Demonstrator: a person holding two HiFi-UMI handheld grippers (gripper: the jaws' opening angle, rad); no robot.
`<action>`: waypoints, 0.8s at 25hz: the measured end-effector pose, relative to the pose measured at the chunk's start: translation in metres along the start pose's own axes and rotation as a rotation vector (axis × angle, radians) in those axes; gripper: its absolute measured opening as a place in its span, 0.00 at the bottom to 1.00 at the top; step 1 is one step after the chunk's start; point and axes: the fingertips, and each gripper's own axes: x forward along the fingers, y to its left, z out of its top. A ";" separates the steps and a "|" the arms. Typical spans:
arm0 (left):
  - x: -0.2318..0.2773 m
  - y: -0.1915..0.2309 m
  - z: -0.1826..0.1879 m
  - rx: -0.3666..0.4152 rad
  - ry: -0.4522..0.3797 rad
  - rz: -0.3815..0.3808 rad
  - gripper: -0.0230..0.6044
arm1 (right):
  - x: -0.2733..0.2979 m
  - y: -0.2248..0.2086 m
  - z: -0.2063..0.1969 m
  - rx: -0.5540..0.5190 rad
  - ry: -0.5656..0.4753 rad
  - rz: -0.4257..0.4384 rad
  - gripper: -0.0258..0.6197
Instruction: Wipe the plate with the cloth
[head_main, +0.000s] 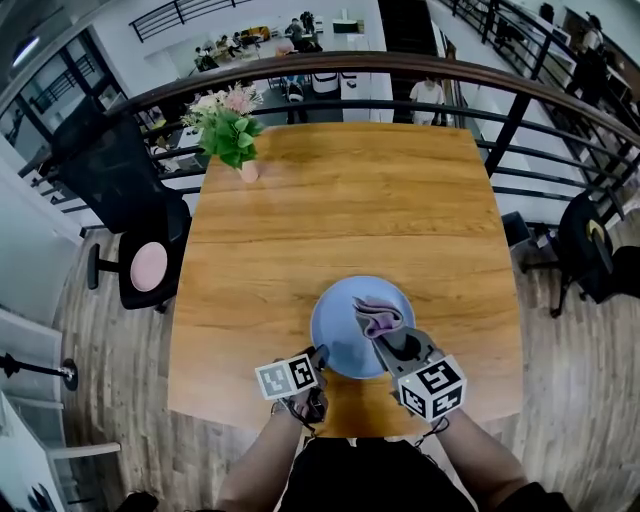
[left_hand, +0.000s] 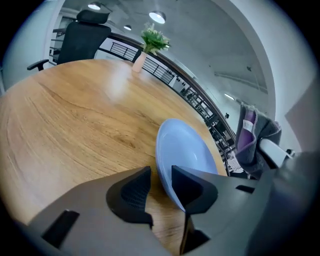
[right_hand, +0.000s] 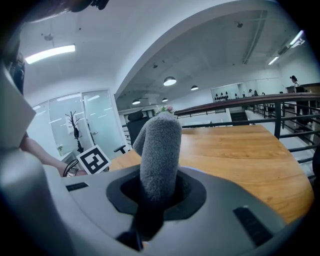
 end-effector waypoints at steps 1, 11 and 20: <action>0.002 0.001 -0.002 -0.015 0.009 -0.003 0.27 | 0.003 0.000 -0.002 0.005 0.007 -0.001 0.15; 0.014 0.005 -0.009 -0.086 0.047 -0.039 0.22 | 0.039 0.008 -0.019 0.009 0.081 0.021 0.15; 0.019 0.006 -0.007 -0.107 0.029 -0.020 0.13 | 0.082 0.008 -0.053 -0.010 0.213 0.046 0.15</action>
